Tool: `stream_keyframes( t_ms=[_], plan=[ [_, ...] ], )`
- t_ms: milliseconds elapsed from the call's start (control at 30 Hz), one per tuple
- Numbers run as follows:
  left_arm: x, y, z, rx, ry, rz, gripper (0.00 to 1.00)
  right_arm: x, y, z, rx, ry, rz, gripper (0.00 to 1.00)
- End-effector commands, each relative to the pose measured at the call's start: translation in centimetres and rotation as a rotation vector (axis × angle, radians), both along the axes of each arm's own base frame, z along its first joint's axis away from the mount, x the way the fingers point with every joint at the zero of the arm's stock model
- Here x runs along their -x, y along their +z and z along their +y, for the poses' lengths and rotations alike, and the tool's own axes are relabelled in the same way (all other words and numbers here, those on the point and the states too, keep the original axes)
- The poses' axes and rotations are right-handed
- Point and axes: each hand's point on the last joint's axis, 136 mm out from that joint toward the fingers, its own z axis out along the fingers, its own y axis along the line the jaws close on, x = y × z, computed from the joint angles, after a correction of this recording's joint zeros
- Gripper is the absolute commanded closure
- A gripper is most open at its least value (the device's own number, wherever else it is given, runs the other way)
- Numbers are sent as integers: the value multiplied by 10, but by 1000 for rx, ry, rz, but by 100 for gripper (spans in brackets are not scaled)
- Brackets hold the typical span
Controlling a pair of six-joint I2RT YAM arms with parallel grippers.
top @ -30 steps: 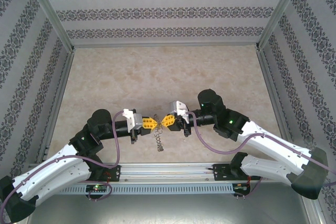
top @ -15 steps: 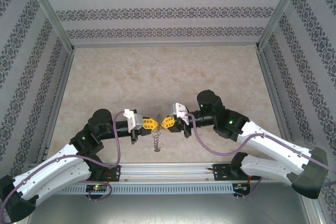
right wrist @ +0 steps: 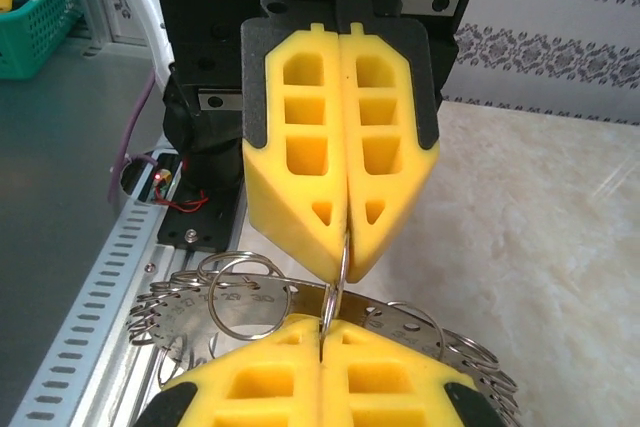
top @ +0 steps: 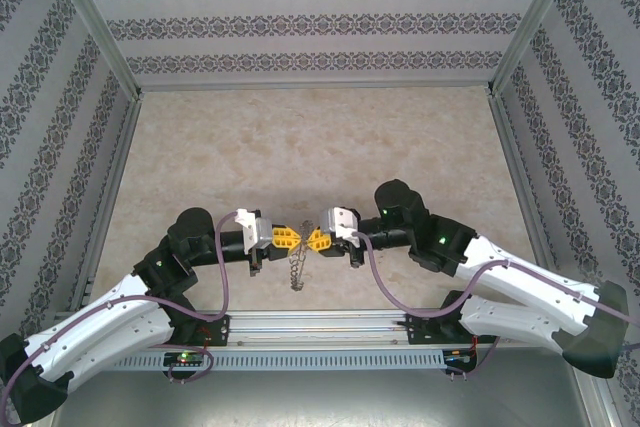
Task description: Put the keys on the keyring
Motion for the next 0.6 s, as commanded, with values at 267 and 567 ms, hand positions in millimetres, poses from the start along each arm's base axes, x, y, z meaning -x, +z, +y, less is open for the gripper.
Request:
stream_keyframes(
  t_ms=[267, 567],
  plan=[
    [-4, 27, 0, 61, 13, -61, 100, 10, 15, 5, -61, 35, -112, 100],
    [-4, 26, 0, 60, 16, -60, 100, 14, 21, 6, -78, 48, -137, 100]
  ],
)
